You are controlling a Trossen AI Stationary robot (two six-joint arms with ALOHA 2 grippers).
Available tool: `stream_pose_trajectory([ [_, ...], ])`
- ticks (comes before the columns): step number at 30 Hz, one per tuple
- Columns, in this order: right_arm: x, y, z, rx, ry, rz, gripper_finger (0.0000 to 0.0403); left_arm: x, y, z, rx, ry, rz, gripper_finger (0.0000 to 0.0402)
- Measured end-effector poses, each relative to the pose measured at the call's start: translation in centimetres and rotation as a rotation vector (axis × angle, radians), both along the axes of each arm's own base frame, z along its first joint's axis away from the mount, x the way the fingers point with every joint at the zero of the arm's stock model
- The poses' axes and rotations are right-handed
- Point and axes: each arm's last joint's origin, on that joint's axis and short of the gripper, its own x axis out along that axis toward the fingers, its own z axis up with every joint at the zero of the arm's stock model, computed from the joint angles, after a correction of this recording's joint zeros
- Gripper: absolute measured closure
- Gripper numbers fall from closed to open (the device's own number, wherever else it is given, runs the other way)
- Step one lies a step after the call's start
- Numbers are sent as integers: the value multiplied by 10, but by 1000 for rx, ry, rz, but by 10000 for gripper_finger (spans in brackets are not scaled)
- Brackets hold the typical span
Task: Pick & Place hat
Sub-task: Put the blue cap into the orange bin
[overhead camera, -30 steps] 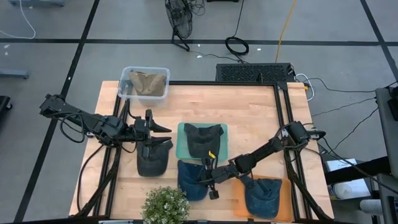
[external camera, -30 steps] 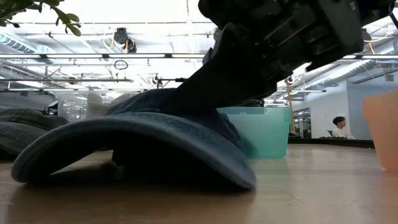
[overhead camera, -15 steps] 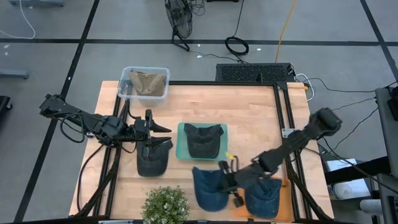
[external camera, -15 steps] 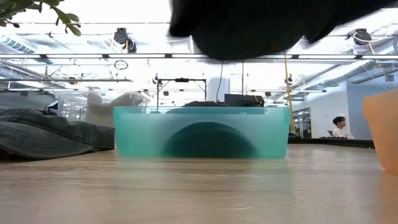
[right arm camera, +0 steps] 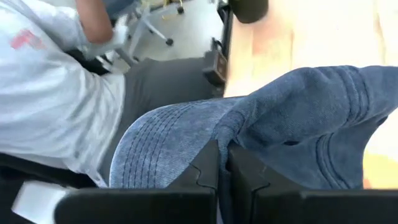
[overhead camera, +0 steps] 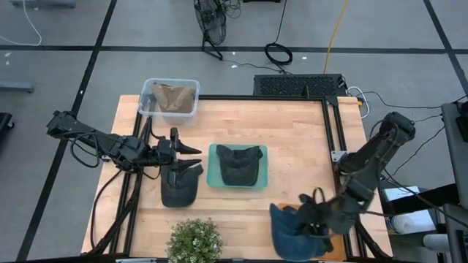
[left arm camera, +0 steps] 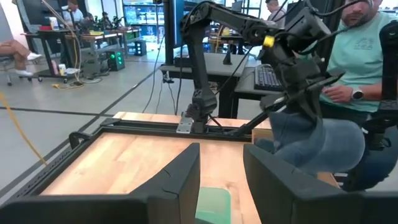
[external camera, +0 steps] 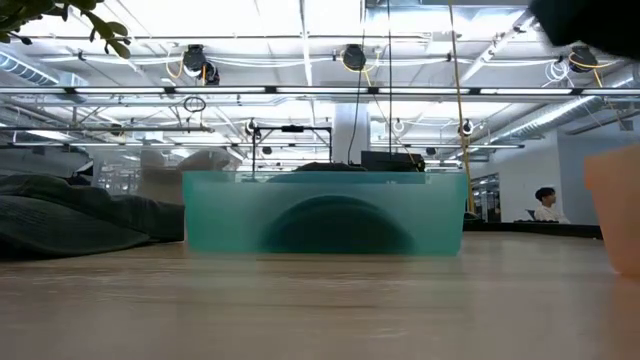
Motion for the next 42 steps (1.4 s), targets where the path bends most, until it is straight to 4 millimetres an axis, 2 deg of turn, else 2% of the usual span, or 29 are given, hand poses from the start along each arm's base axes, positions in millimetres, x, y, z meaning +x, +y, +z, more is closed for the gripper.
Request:
stream_pose_trajectory([
  [8,-46,21,5,49,-26,-100,398,0,1,0,2,0,34,270],
  [16,-76,23,-4,-8,-9,-202,399,0,1,0,-5,2,41,270],
  [20,-82,23,-10,23,29,-236,399,2,0,-3,-2,21,41,270],
  [32,-85,22,-54,67,67,-239,392,10,-2,-10,37,57,71,270],
  [36,-86,20,-65,72,63,-235,372,10,-2,-10,36,57,74,270],
  [42,-86,16,-76,20,40,-227,318,10,-2,-10,36,57,75,270],
])
